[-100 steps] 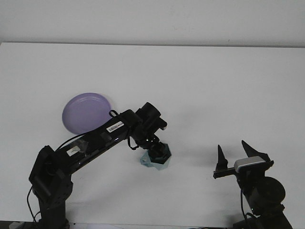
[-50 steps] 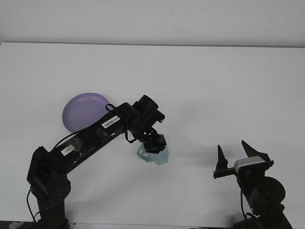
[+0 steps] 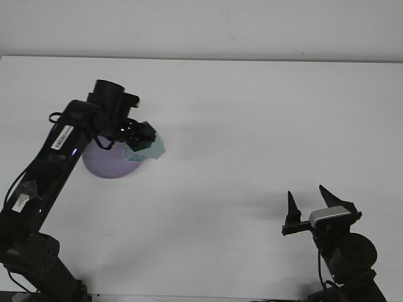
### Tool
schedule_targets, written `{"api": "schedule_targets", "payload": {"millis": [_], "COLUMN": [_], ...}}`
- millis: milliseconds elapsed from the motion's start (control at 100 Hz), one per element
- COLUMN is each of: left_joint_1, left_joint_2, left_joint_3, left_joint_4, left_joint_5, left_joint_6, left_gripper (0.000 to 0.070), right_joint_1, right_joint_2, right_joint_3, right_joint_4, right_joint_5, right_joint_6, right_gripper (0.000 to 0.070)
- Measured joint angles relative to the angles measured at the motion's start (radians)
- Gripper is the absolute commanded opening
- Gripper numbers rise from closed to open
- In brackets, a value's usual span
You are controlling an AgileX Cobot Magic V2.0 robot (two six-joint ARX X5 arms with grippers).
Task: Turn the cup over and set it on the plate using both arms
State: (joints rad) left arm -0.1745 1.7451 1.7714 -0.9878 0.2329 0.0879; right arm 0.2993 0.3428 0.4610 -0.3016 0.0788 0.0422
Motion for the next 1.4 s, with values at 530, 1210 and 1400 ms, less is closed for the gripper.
{"api": "schedule_targets", "payload": {"millis": [530, 1210, 1400], "left_joint_1": [0.249, 0.251, 0.256], "left_joint_2": [0.156, 0.253, 0.249], "left_joint_3": [0.000, 0.015, 0.144], "left_joint_4": [0.010, 0.031, -0.054], "left_joint_5": [-0.053, -0.097, -0.096], "left_joint_6": [0.037, 0.047, 0.024], "left_gripper": [0.0013, 0.0603, 0.0603], "right_joint_1": [0.000, 0.000, 0.000], "right_joint_2": [0.000, 0.000, 0.000], "right_joint_3": [0.000, 0.000, 0.000], "right_joint_4": [-0.003, -0.005, -0.006], "right_joint_5": [0.000, 0.000, 0.000], "right_joint_6": [0.000, 0.000, 0.000], "right_gripper": [0.0539, 0.0538, 0.0538]}}
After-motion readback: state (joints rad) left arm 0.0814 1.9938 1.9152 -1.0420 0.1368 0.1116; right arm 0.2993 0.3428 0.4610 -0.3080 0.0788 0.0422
